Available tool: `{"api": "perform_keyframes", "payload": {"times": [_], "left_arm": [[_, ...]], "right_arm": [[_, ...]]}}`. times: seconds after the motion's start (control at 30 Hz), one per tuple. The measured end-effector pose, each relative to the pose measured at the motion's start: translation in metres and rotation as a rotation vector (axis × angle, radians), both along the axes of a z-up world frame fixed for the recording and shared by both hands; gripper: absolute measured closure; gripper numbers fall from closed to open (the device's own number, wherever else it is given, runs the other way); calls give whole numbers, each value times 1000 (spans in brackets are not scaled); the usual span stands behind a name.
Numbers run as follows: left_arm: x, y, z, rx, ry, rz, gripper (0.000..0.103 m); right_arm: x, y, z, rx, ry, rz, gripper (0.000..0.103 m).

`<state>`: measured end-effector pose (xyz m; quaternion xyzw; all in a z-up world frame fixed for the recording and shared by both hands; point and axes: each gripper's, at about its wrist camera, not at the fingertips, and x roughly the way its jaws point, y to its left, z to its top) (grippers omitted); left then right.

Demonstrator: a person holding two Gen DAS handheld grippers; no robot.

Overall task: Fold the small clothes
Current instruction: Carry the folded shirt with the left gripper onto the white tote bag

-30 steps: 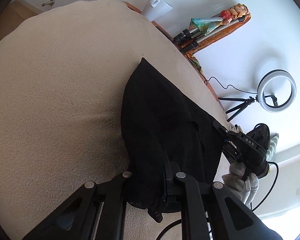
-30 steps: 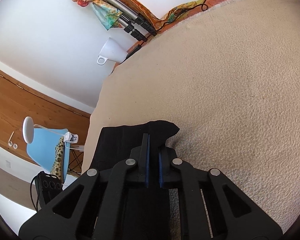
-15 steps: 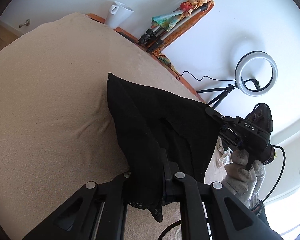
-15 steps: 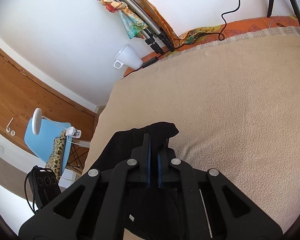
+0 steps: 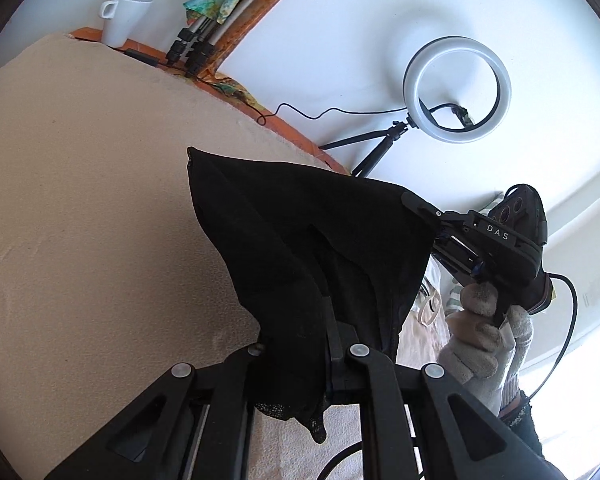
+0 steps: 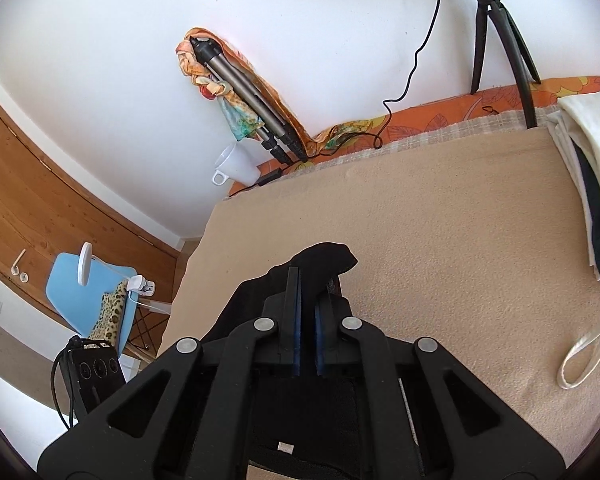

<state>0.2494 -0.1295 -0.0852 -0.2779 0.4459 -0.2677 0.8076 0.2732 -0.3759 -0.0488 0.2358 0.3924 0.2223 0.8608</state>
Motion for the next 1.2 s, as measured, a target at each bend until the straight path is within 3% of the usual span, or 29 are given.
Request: {"api": "perform_keyframes", "payload": {"times": [0.47, 0.8, 1.03, 1.2], "left_arm": [[46, -152, 42, 64, -102, -173, 96], [88, -252, 52, 70, -168, -223, 96], [114, -319, 47, 100, -200, -262, 96], [130, -349, 28, 115, -183, -275, 96]], "right_arm": [[-19, -150, 49, -6, -77, -173, 97], [2, -242, 87, -68, -149, -299, 97], [34, -296, 81, -105, -144, -366, 97], [54, -321, 65, -164, -120, -381, 97]]}}
